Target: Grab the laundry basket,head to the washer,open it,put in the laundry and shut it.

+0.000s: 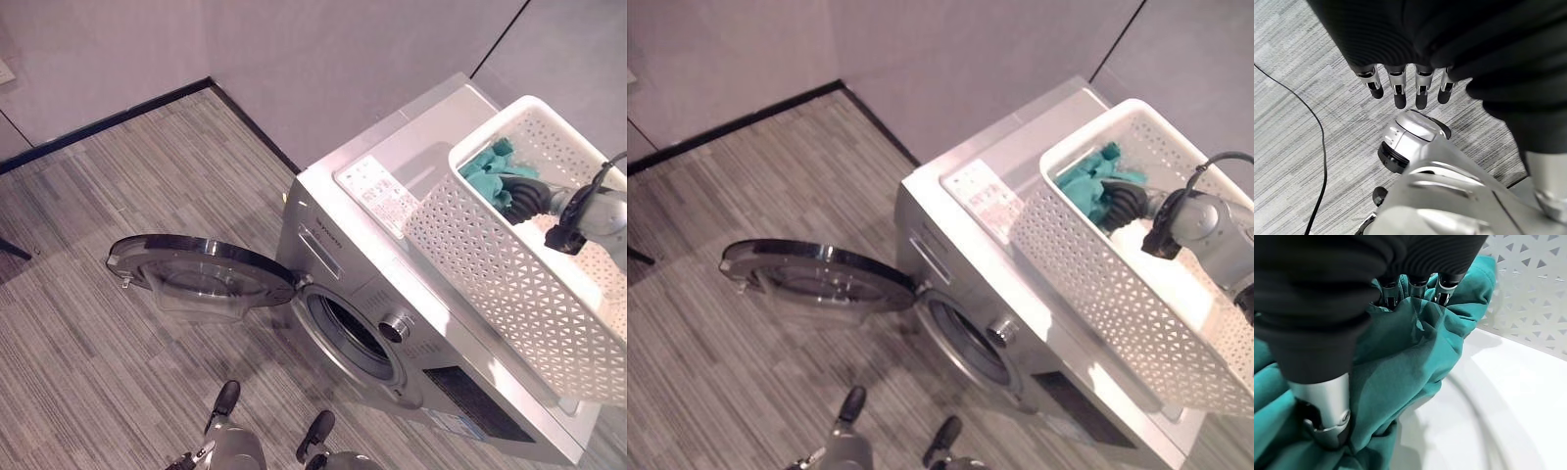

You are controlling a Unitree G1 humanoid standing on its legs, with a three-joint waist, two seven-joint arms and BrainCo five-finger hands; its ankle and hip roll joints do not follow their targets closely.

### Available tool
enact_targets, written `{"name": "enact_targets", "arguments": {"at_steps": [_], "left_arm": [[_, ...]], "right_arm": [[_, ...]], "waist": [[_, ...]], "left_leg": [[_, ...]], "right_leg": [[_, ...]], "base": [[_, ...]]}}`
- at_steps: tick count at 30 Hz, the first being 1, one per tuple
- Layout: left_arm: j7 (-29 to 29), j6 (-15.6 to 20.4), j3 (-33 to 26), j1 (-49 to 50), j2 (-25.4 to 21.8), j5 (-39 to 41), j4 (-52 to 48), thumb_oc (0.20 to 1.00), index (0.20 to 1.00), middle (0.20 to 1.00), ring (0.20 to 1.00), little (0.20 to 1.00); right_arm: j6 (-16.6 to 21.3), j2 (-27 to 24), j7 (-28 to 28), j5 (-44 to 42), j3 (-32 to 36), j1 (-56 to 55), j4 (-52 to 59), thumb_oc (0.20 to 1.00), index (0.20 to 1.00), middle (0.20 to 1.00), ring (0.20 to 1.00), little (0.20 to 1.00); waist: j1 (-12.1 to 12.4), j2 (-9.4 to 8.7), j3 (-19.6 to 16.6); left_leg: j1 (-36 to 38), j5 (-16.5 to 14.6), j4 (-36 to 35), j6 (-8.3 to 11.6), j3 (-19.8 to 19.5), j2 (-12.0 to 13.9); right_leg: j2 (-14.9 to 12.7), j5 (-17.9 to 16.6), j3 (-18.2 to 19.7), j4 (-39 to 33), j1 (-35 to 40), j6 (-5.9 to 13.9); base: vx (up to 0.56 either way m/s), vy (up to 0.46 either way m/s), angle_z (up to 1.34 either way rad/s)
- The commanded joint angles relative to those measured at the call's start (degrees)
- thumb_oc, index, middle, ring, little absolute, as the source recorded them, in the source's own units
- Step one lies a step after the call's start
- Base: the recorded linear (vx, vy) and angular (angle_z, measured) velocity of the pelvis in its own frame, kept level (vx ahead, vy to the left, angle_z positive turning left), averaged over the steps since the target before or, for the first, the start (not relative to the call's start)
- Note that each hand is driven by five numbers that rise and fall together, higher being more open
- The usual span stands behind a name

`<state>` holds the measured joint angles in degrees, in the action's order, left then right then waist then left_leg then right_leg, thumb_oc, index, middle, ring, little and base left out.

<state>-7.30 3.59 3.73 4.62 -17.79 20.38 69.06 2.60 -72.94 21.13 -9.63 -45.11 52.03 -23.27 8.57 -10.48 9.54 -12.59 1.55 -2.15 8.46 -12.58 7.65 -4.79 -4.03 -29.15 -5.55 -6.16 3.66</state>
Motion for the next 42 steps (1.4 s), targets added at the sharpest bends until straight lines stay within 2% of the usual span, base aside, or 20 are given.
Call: {"name": "enact_targets", "arguments": {"at_steps": [1,2,3,6,7,16,18,24,30,32,34,36,42], "left_arm": [[0.6,0.8,2.4,-4.0,0.7,2.3,0.5,1.0,1.0,1.0,1.0,1.0],[0.6,0.8,2.4,-4.0,0.7,2.3,0.5,1.0,1.0,1.0,1.0,1.0],[0.9,0.7,2.8,-4.3,1.1,2.5,0.5,1.0,1.0,1.0,1.0,1.0],[1.1,0.7,3.2,-4.3,1.7,2.7,0.3,1.0,1.0,1.0,1.0,1.0],[1.0,0.6,3.2,-4.4,1.8,2.8,0.3,1.0,1.0,1.0,1.0,1.0],[1.9,0.9,2.3,-4.1,1.6,1.8,1.6,1.0,1.0,1.0,1.0,1.0],[2.2,1.0,1.7,-3.6,1.3,1.4,2.1,1.0,1.0,1.0,1.0,1.0],[2.0,1.0,1.2,-3.3,1.1,0.0,3.5,1.0,1.0,1.0,1.0,1.0],[2.6,0.9,0.6,-2.4,1.0,-1.5,5.7,1.0,1.0,1.0,1.0,1.0],[2.8,0.8,0.5,-2.4,0.9,-1.6,6.0,1.0,1.0,1.0,1.0,1.0],[3.5,0.6,0.3,-2.3,1.1,-1.8,6.9,1.0,1.0,1.0,1.0,1.0],[3.8,0.5,0.3,-2.3,1.1,-1.8,7.0,1.0,1.0,1.0,1.0,1.0],[5.3,0.4,1.4,-2.9,1.8,-1.5,6.5,1.0,1.0,1.0,1.0,1.0]], "right_arm": [[-1.0,3.1,4.1,5.0,-8.3,-2.4,1.8,1.0,1.0,1.0,1.0,1.0],[-1.0,3.1,4.1,5.1,-8.2,-2.4,1.8,0.84,0.84,0.84,0.84,0.84],[-1.6,3.8,3.8,6.0,-6.7,-3.7,2.0,0.2,0.2,0.2,0.2,0.2],[-1.8,4.8,3.2,5.7,-4.2,-5.4,2.5,0.2,0.2,0.2,0.2,0.2],[-1.9,5.4,2.4,5.4,-3.3,-5.7,1.8,0.2,0.2,0.2,0.2,0.2],[-0.7,7.3,-3.5,2.5,6.6,-7.2,-0.6,0.2,0.2,0.2,0.2,0.2],[0.0,6.6,-6.4,-1.2,11.2,-6.2,-1.1,0.2,0.2,0.2,0.2,0.2],[2.5,4.7,-9.7,-7.8,17.0,-5.6,0.9,0.2,0.2,0.2,0.2,0.2],[5.4,4.8,-16.1,-15.5,25.8,-3.6,1.7,0.2,0.2,0.2,0.2,0.2],[5.8,5.1,-17.2,-15.7,26.7,-2.8,2.2,0.2,0.2,0.2,0.2,0.2],[6.9,6.0,-21.7,-16.0,29.3,-0.2,3.5,0.2,0.2,0.2,0.2,0.2],[6.8,6.5,-22.3,-15.7,29.4,0.4,3.4,0.2,0.2,0.2,0.2,0.2],[6.5,10.2,-29.4,-12.0,29.9,6.2,1.8,0.2,0.2,0.2,0.2,0.2]], "waist": [[2.5,1.11,3.4],[2.5,1.1,3.4],[2.1,1.38,3.5],[1.5,1.59,3.2],[1.3,1.56,3.2],[0.4,1.61,1.1],[0.1,1.27,-0.3],[-0.5,0.62,-2.5],[-1.2,0.24,-5.7],[-1.4,0.19,-6.2],[-1.6,0.29,-7.3],[-1.8,0.18,-7.7],[-2.3,0.75,-9.6]], "left_leg": [[0.2,0.9,-2.9,-3.64,2.2,0.3],[0.2,0.9,-2.9,-3.64,2.2,0.3],[0.1,0.9,-2.9,-3.76,2.2,0.1],[0.0,0.8,-2.9,-4.01,2.1,-0.1],[-0.5,2.0,-2.9,-4.4,2.3,-0.8],[0.5,1.3,-2.9,-4.66,2.9,-1.0],[1.4,0.8,-2.9,-4.66,3.2,-1.0],[3.0,0.1,-2.9,-4.54,3.8,-0.9],[6.0,-1.1,-2.9,-4.72,4.7,-0.8],[6.5,-1.3,-2.9,-4.73,4.8,-0.7],[8.5,-2.3,-2.8,-4.79,5.6,-0.4],[8.7,-2.2,-2.8,-4.95,5.7,-0.7],[11.4,-3.5,-2.7,-5.42,7.0,-0.8]], "right_leg": [[-2.9,2.3,3.5,0.6,0.6,4.36],[-2.9,2.3,3.5,0.6,0.6,4.36],[-2.9,2.3,3.5,0.6,0.5,4.31],[-3.1,2.2,3.5,0.6,0.5,4.35],[-3.8,1.2,2.9,0.6,0.0,4.1],[-4.2,1.4,3.6,0.6,0.4,4.18],[-4.1,1.7,4.0,0.6,1.1,4.19],[-3.9,2.2,4.5,0.6,2.5,4.19],[-3.8,2.6,5.2,0.6,4.7,4.13],[-3.8,2.7,5.3,0.6,5.1,4.08],[-3.3,3.0,6.2,0.6,6.4,3.84],[-3.5,3.0,6.2,0.6,6.5,3.85],[-3.2,3.6,7.7,1.0,7.9,3.5]], "base": [[-0.04,0.009,0.04],[0.0,0.0,0.0],[0.0,0.0,0.0],[-0.02,0.017,0.02],[-0.07,0.054,0.1],[-0.01,0.012,0.04],[0.0,0.0,0.0],[0.02,0.001,0.0],[0.04,0.002,-0.01],[0.03,0.006,-0.1],[0.05,0.007,-0.12],[0.03,0.012,-0.07],[0.02,0.02,-0.13]]}}
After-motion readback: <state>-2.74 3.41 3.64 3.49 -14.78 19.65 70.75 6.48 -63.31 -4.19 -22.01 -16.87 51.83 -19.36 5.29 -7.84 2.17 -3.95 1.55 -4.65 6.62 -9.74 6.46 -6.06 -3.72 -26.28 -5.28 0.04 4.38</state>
